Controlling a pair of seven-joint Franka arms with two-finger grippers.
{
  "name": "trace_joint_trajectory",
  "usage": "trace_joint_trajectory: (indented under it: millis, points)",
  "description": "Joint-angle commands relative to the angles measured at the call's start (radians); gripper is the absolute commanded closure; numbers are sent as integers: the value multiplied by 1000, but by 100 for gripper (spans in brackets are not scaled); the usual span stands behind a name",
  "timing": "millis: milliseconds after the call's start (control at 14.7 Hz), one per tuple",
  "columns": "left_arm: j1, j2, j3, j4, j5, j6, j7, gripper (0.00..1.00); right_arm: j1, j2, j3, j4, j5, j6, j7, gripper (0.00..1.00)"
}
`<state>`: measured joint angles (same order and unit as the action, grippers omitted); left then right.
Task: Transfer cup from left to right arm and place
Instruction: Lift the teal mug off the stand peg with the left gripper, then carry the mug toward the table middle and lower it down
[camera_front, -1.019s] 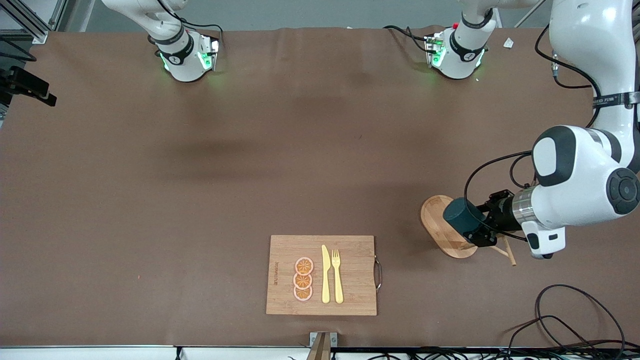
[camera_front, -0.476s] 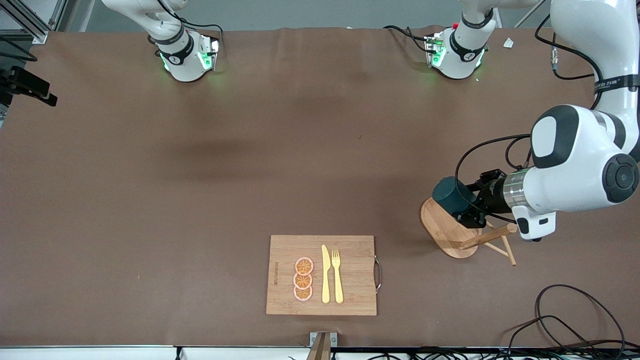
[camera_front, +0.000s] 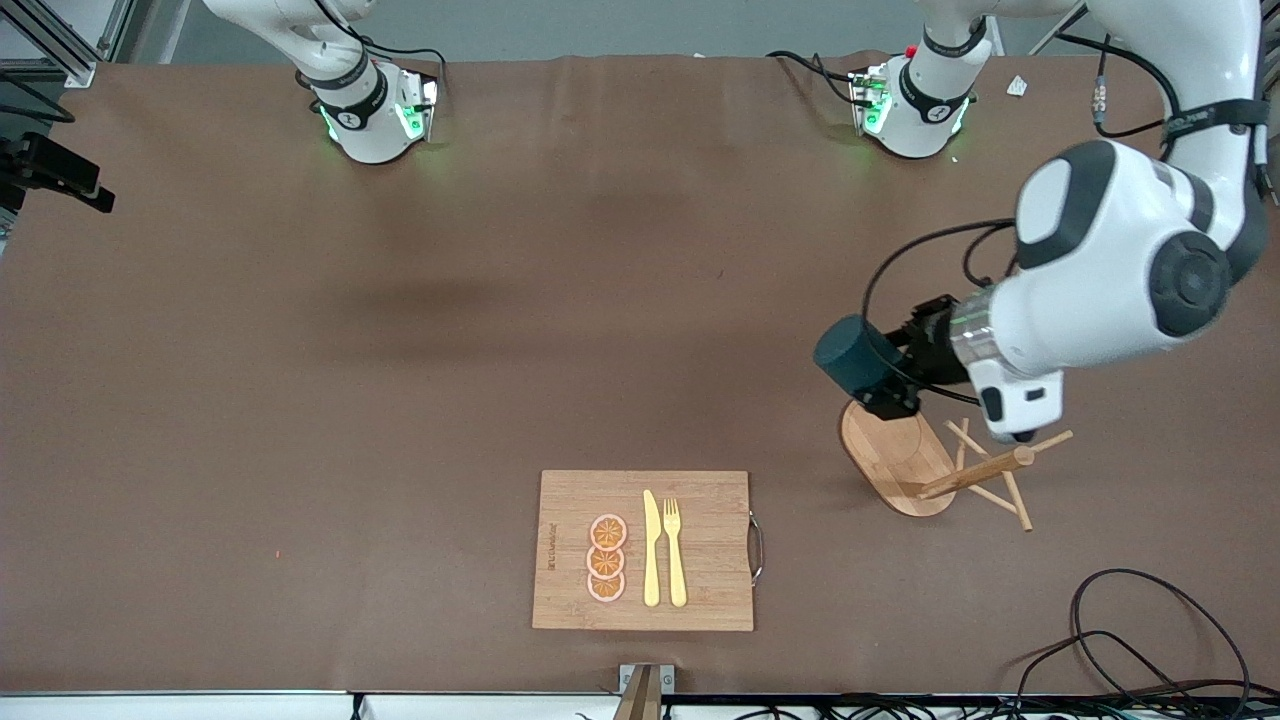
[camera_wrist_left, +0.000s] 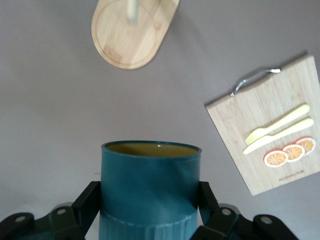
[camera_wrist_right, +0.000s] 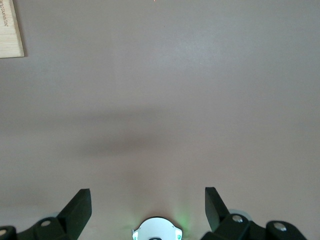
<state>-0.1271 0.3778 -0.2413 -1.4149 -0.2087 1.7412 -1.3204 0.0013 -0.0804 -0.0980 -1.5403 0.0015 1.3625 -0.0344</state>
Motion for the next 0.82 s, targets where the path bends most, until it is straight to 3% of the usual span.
trace_joint_trajectory:
  millis: [0, 612, 748]
  points:
    - [-37, -17, -44, -6, 77, 38, -77, 40, -3, -13, 3, -6, 8, -3, -7, 0]
    - [-282, -8, -67, -9, 350, 207, -158, 40, -9, -15, 0, -6, 6, 12, -9, 0]
    - [-347, 9, -67, -13, 473, 262, -236, 40, -9, -13, 0, -6, 5, 12, -9, 0]
